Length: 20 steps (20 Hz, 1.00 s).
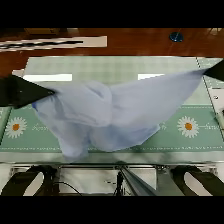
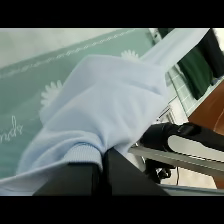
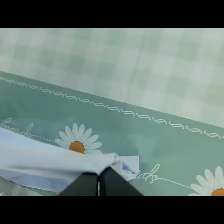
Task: Fold the shirts.
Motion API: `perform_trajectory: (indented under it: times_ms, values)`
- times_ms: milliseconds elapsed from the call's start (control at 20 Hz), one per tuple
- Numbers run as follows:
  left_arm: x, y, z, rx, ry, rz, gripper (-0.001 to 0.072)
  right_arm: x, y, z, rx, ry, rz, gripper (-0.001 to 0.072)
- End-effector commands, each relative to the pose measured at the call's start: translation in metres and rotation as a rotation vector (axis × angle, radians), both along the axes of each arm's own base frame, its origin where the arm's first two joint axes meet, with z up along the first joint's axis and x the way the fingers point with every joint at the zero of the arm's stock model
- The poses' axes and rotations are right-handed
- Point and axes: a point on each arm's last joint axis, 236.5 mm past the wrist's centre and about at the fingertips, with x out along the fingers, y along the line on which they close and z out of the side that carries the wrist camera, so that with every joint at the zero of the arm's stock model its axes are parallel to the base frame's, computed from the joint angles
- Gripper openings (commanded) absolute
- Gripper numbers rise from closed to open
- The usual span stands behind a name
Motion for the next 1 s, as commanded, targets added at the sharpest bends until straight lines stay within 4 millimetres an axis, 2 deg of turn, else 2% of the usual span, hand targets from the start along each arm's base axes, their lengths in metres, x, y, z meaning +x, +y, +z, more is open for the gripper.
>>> perform_trajectory:
  times_ms: [0,100,200,400,550,700,950]
  values:
    - [0.030,0.004,-0.081,-0.014,0.095,0.077,0.0029,0.038,0.010,-0.080,-0.059,0.103,0.038,0.0024]
    - [0.056,0.013,-0.128,0.000,0.095,0.147,0.0030,0.063,0.006,-0.120,-0.118,0.128,0.045,0.0024]
    - [0.080,0.025,-0.170,0.027,0.099,0.225,0.0030,0.093,0.004,-0.144,-0.130,0.108,0.028,0.0024]
    - [0.115,0.042,-0.235,0.065,0.193,0.331,0.0030,0.141,0.014,-0.173,-0.062,0.051,-0.024,0.0025]
    - [0.128,0.044,-0.274,0.047,0.300,0.385,0.0030,0.153,0.028,-0.188,0.018,0.069,-0.041,0.0024]
    - [0.135,0.033,-0.294,-0.029,0.370,0.393,0.0030,0.156,0.034,-0.196,0.049,0.085,-0.047,0.0025]
    - [0.149,0.033,-0.304,-0.074,0.381,0.435,0.0034,0.158,0.034,-0.201,0.047,0.092,-0.047,0.0024]
